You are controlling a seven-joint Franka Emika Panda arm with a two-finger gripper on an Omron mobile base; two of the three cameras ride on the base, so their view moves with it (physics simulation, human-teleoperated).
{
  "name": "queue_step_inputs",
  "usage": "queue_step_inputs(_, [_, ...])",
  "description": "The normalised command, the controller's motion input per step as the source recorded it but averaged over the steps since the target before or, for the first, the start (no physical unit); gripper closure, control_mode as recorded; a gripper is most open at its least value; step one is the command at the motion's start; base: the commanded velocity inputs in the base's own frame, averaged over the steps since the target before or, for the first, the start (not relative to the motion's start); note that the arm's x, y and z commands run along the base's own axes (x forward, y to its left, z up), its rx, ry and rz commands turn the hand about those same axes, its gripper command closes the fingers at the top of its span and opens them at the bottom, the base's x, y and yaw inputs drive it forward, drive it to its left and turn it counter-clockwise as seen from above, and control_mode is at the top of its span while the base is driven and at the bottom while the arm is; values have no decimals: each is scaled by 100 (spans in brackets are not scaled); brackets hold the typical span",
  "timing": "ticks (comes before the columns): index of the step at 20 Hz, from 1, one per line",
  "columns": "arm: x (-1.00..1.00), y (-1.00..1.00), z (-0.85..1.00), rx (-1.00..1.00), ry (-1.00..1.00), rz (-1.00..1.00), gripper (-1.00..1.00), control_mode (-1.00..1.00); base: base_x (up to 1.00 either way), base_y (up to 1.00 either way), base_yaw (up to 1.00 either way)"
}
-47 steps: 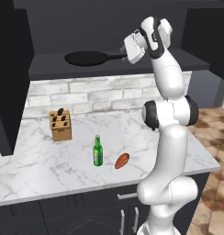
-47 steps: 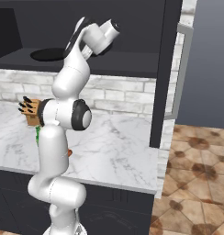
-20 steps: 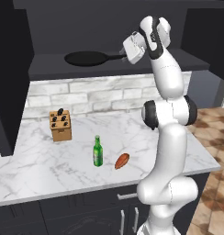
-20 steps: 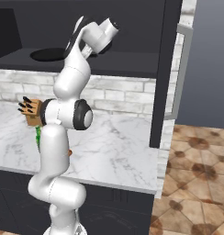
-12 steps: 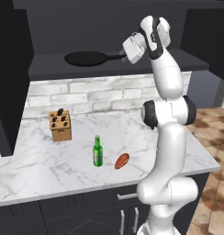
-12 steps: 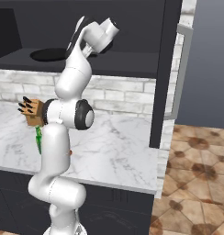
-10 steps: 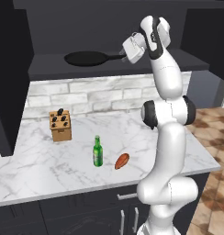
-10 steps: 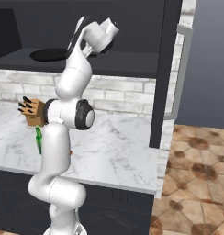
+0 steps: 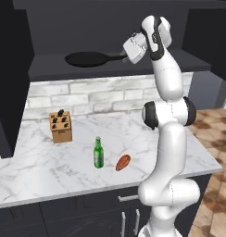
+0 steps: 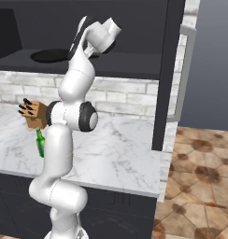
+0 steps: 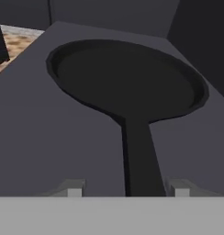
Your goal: Pick the pan from the cabinet and place it on the stove. Then turn on the stove burner for the pan.
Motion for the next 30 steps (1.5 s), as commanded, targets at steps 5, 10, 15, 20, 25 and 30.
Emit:
queue_step_inputs(5, [0,0,-41,0,0,2,100,-100,0,0,0])
queue_step_inputs(10, [0,0,-37,0,0,2,100,-100,0,0,0])
queue_step_inputs(15, [0,0,-31,0,-2,1,100,-100,0,0,0])
queue_step_inputs(20, [0,0,-26,2,-8,0,100,-100,0,0,0])
queue_step_inputs(25, [0,0,-26,0,-10,0,100,-100,0,0,0])
queue_step_inputs(30, [0,0,-23,1,-22,0,100,-100,0,0,0])
